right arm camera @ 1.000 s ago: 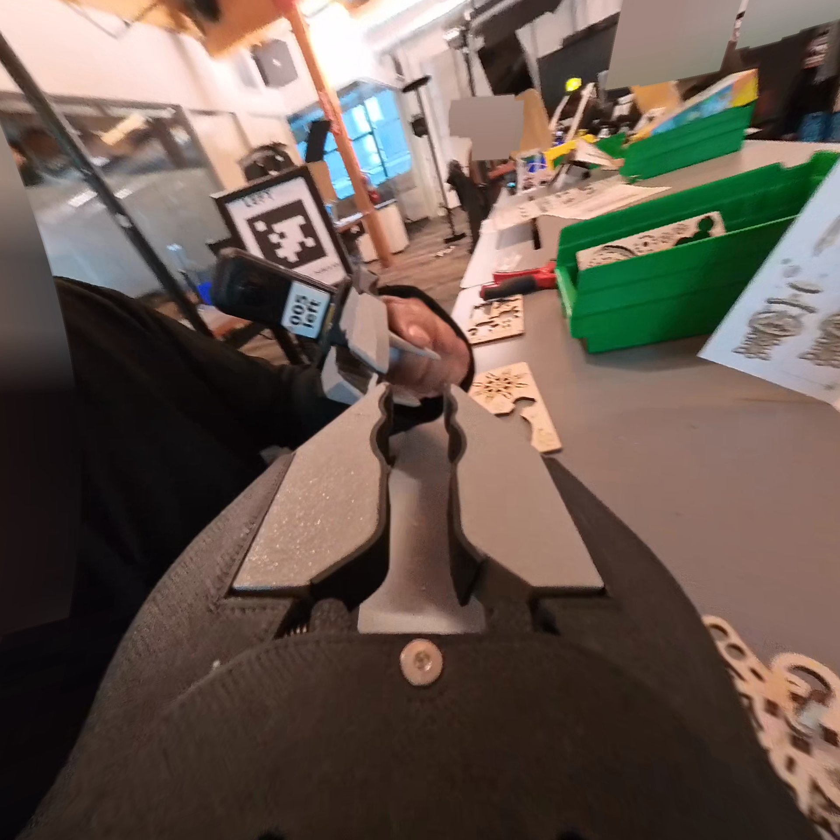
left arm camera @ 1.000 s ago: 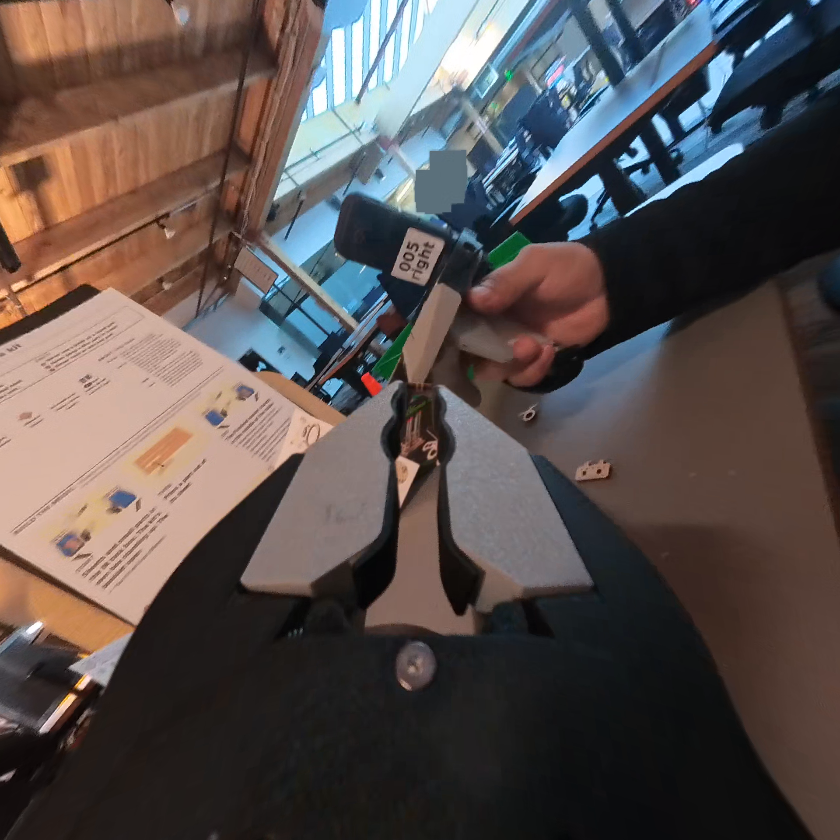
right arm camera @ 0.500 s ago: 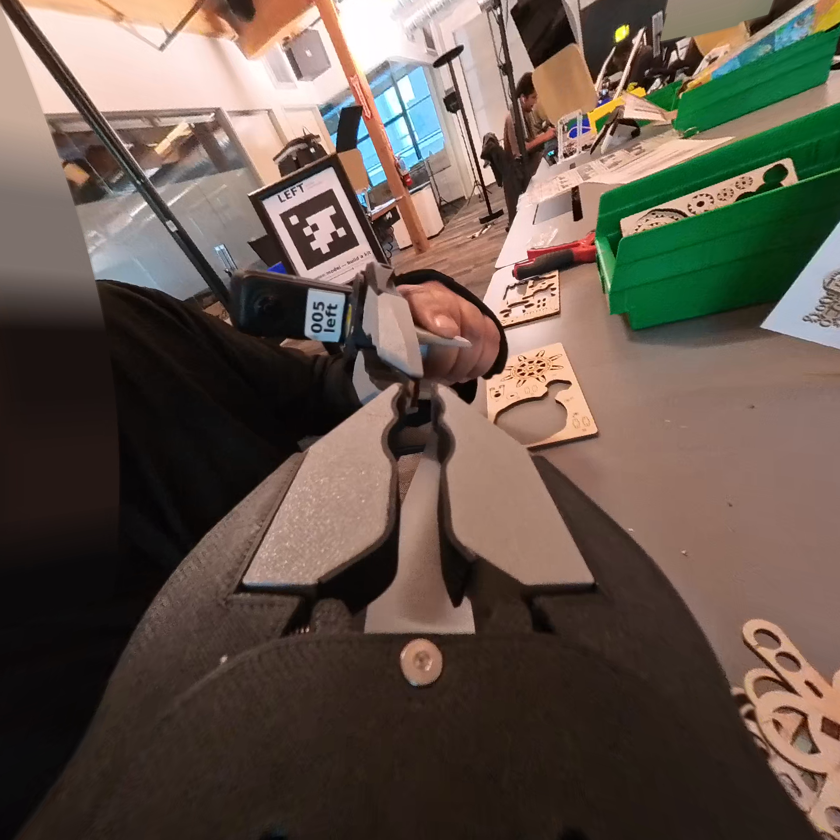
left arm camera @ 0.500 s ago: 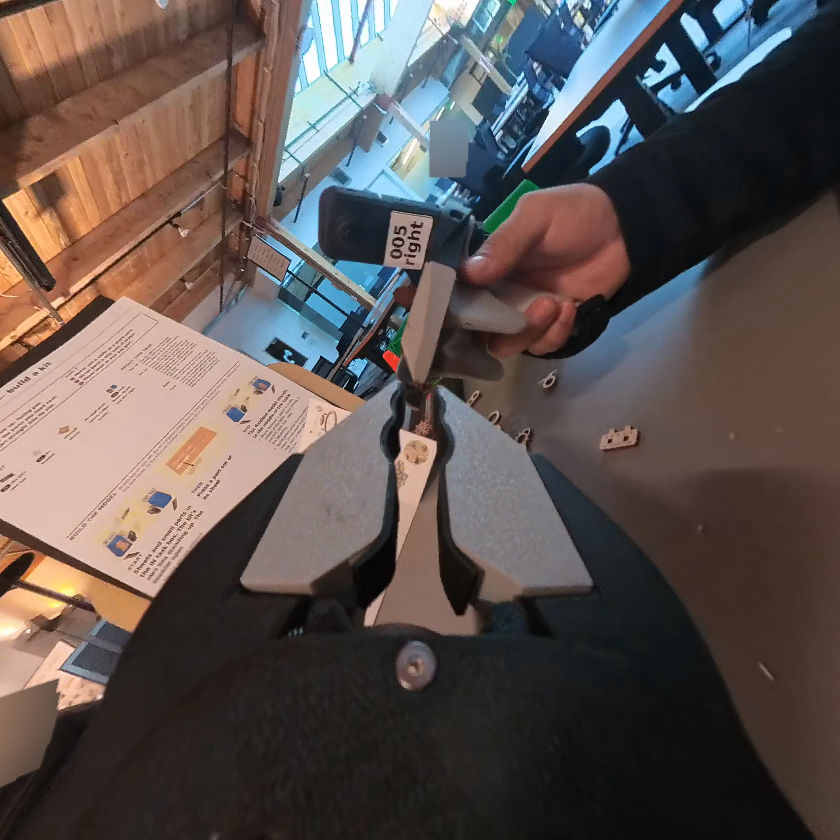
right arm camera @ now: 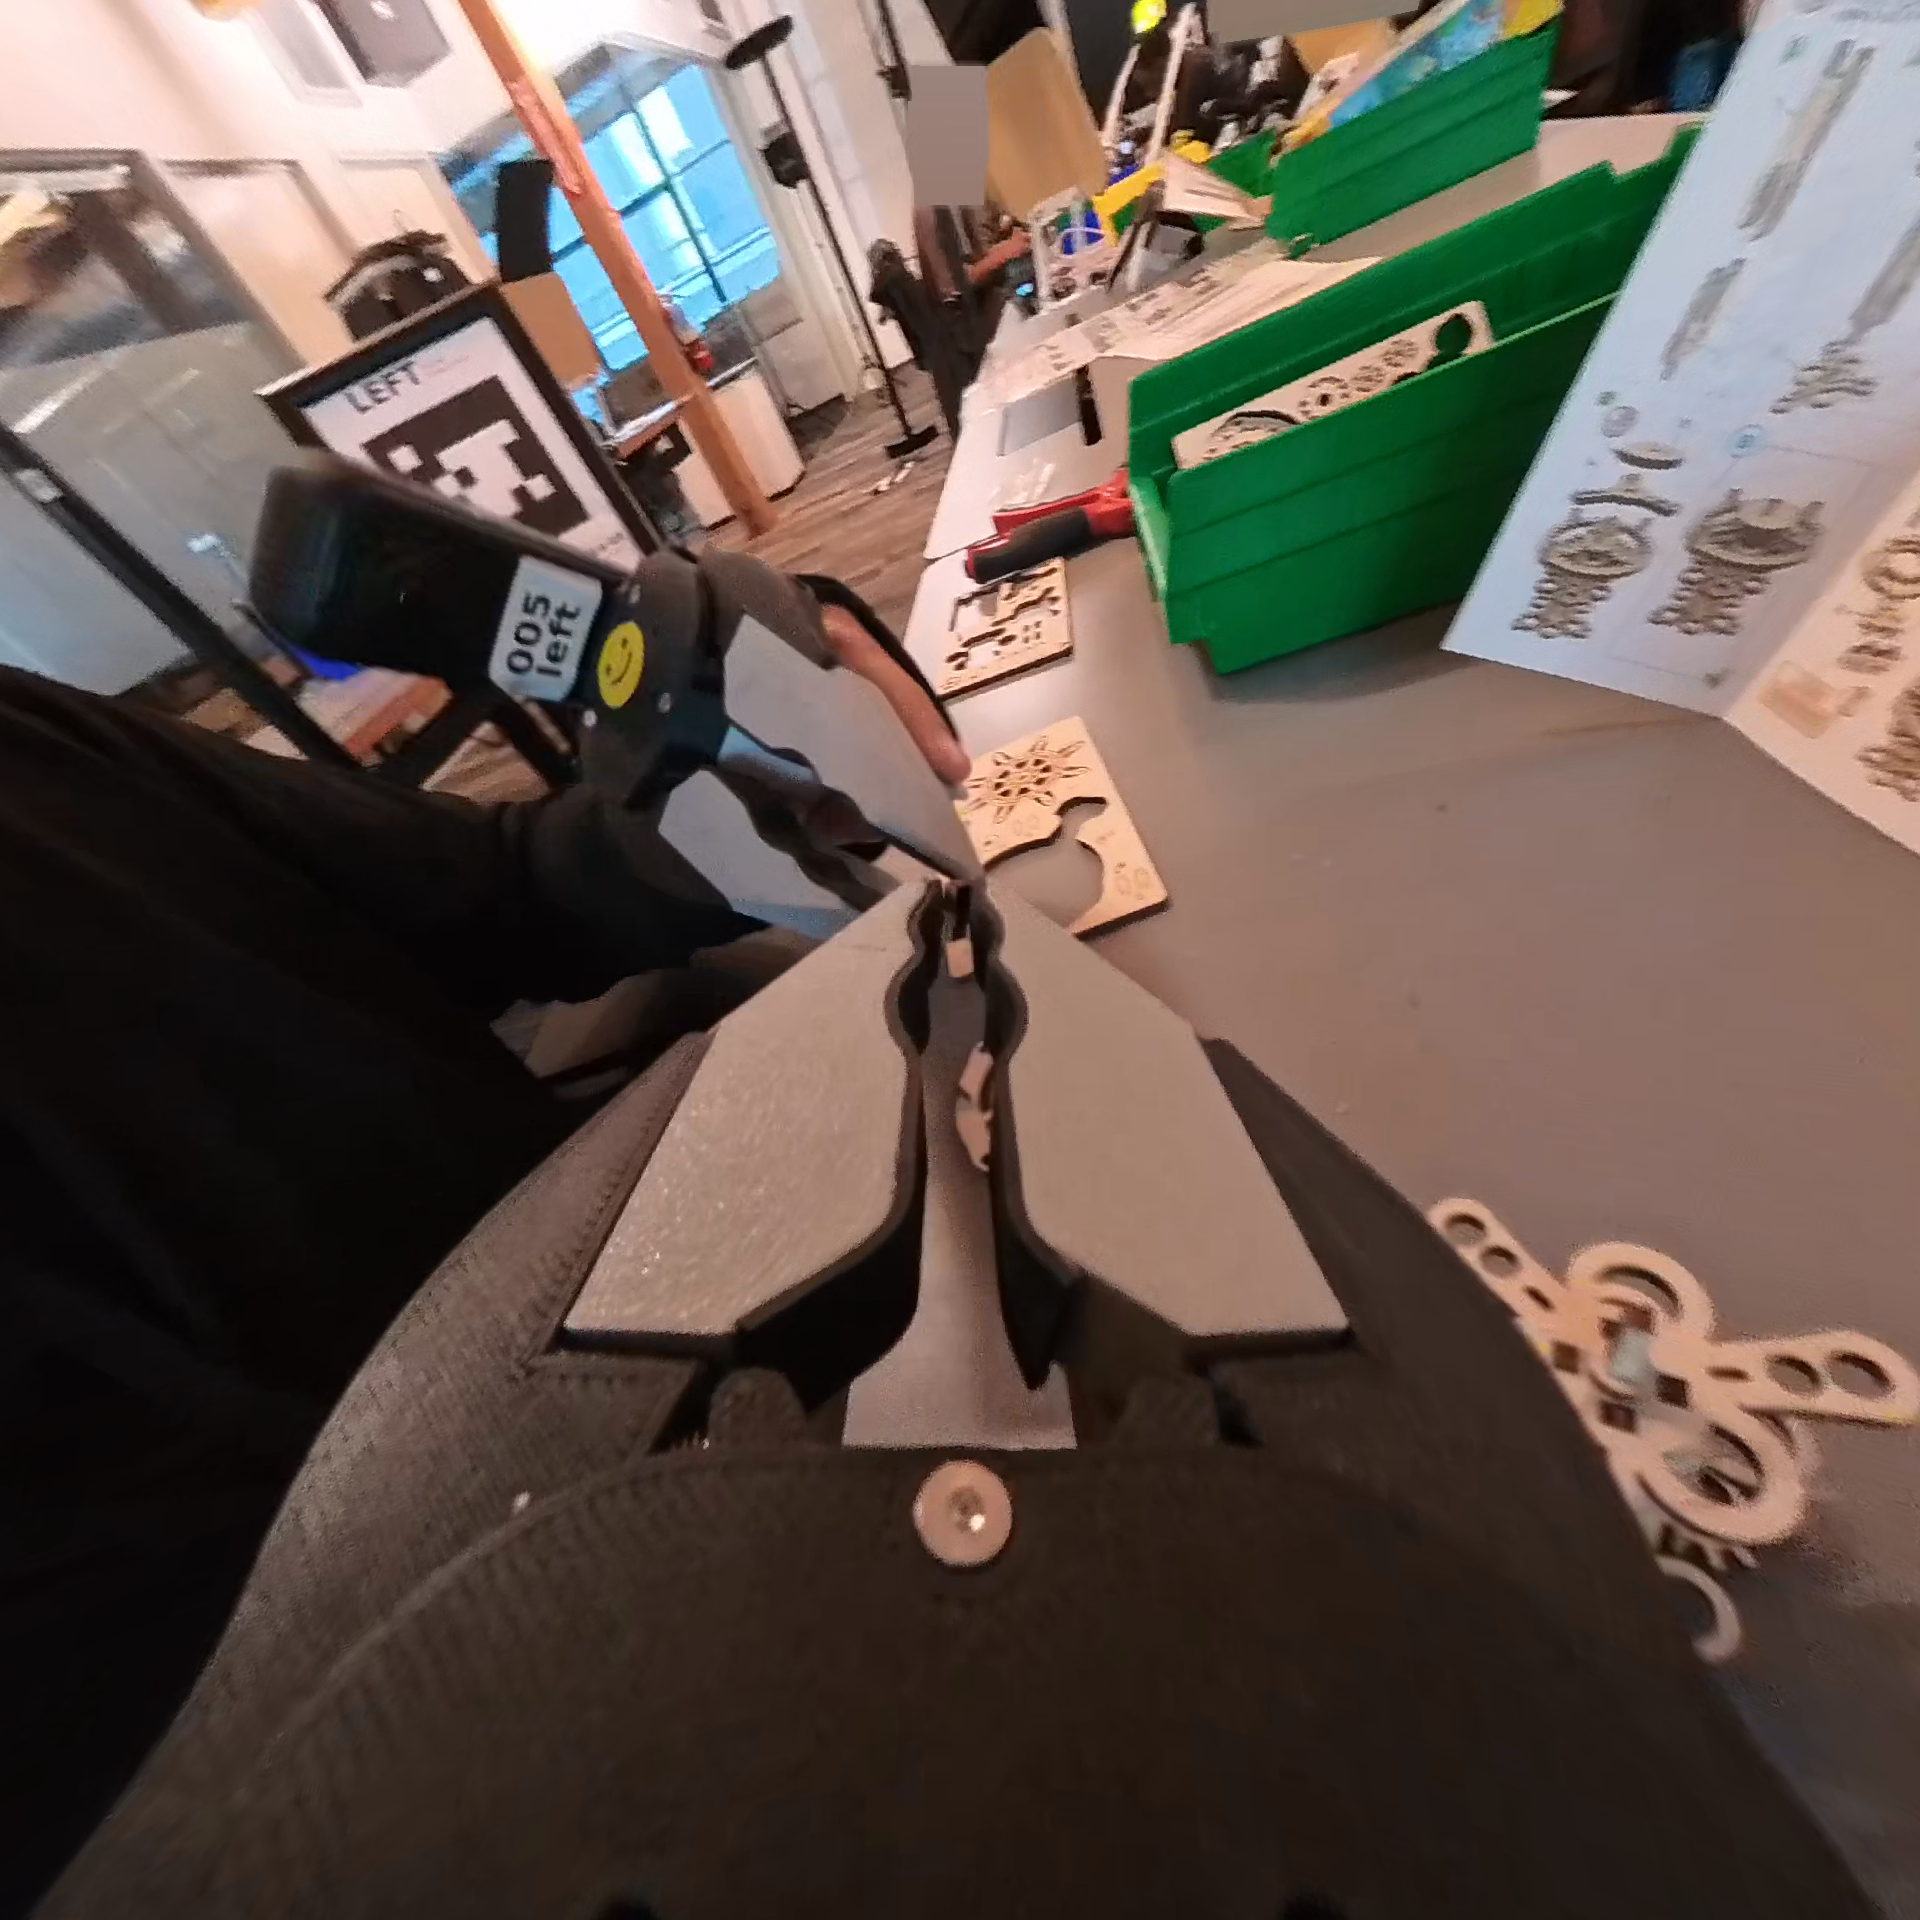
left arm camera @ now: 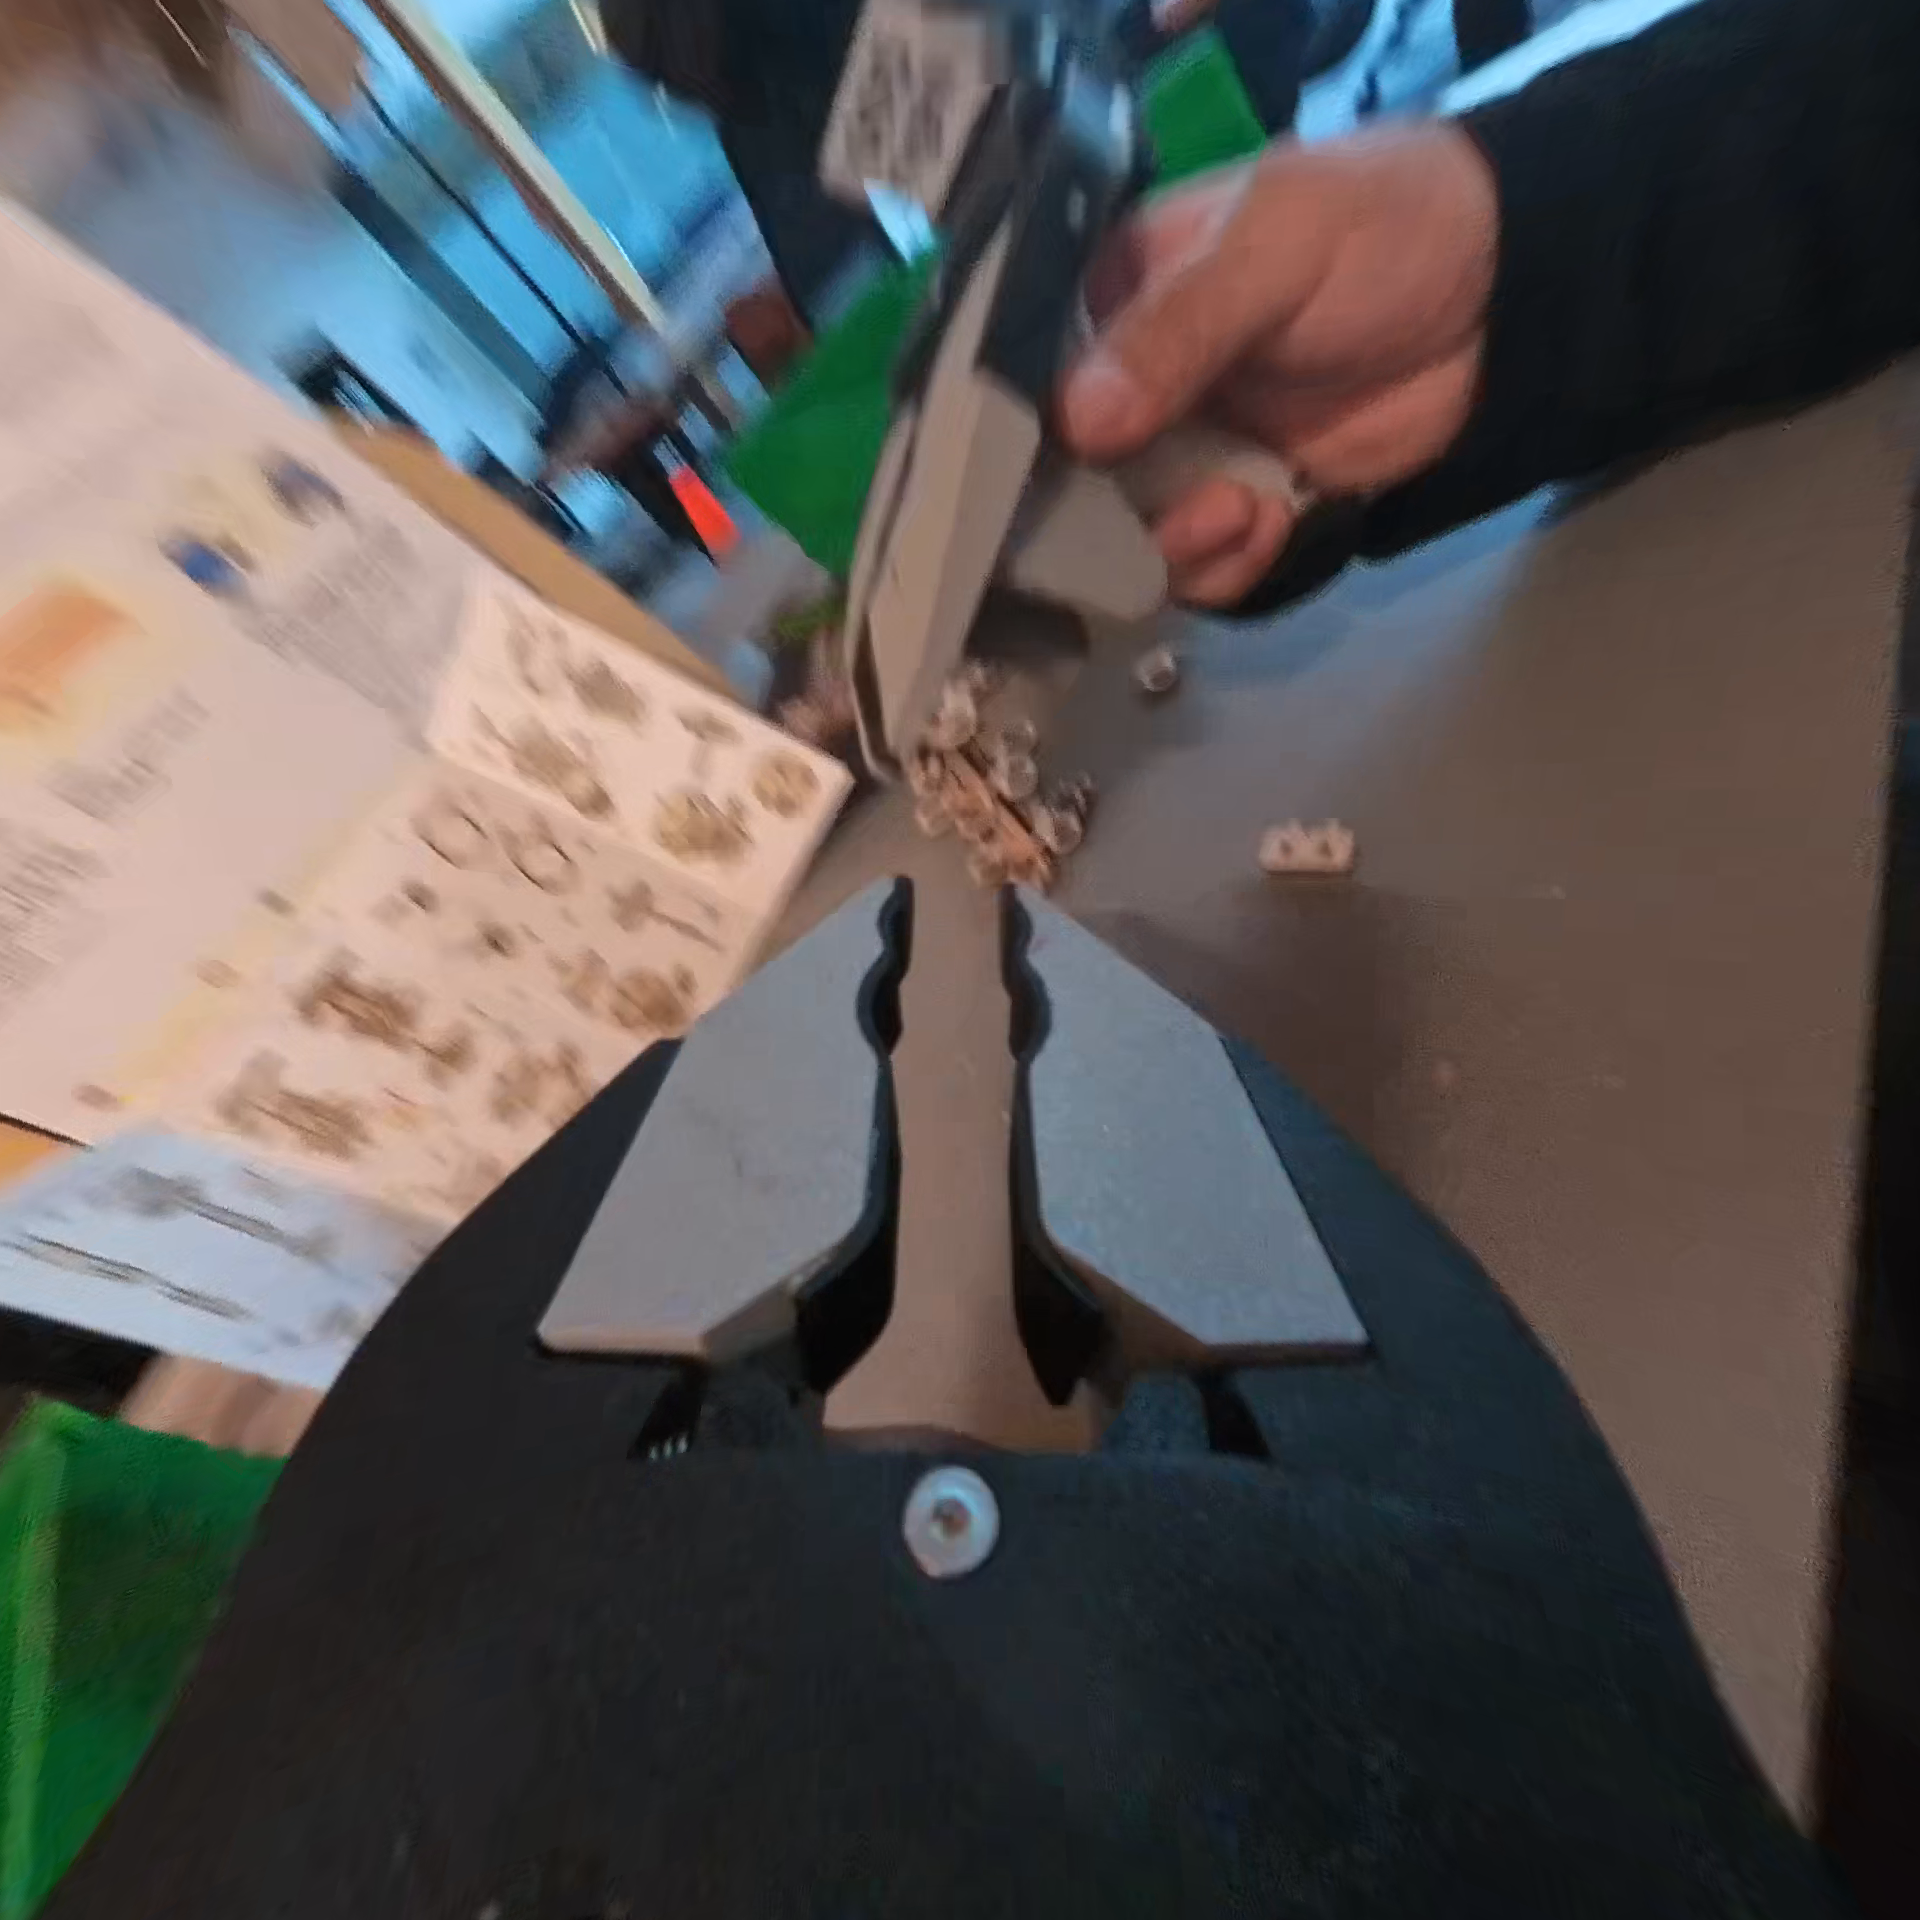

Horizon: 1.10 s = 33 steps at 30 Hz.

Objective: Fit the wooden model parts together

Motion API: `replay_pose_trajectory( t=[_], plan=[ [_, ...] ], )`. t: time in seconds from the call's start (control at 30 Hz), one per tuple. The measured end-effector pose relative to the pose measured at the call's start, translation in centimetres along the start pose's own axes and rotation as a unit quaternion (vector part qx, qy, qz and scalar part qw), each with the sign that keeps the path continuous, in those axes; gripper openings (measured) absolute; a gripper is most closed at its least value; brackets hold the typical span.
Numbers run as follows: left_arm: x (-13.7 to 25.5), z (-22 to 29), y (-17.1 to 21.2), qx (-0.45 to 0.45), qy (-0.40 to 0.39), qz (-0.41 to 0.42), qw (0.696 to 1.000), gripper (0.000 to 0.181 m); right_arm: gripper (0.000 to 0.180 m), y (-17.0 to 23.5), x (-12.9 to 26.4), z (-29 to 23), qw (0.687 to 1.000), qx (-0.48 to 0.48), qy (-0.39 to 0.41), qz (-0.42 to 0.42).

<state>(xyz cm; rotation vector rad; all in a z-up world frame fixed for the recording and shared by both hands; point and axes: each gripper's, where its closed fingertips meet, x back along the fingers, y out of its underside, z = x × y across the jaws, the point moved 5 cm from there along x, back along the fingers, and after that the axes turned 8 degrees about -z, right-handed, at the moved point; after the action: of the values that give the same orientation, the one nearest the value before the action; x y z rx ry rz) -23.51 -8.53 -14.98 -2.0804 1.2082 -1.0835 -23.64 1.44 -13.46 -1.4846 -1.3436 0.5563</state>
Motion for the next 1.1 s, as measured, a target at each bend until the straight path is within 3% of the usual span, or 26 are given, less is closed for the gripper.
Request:
replay_pose_trajectory(
  t=[0.1,0.2,0.4,0.57,1.0,1.1],
  plan=[
    [-0.5,-0.6,3.2,0.064,0.063,-0.113,0.990,0.019,0.001,-0.2,0.4,0.5,1.000,-0.003,0.017,0.008],
    [-0.7,-0.2,6.0,0.119,0.151,-0.200,0.961,0.022,0.001,-0.2,0.5,0.7,1.000,0.002,0.028,0.007],
    [-2.4,0.0,7.0,0.161,0.244,-0.237,0.927,0.024,0.001,0.0,0.4,1.1,0.999,0.003,0.035,0.000],
    [-3.5,0.4,8.0,0.123,0.282,-0.293,0.905,0.019,0.001,0.0,0.7,1.3,0.999,-0.001,0.039,0.004],
    [-3.9,1.6,7.1,0.103,0.360,-0.233,0.897,0.007,0.001,0.3,0.5,1.5,0.999,-0.001,0.040,-0.004],
    [-4.2,0.3,6.3,0.104,0.330,-0.212,0.914,0.021,0.001,0.2,0.6,1.6,0.999,0.004,0.046,-0.002]
  ],
)
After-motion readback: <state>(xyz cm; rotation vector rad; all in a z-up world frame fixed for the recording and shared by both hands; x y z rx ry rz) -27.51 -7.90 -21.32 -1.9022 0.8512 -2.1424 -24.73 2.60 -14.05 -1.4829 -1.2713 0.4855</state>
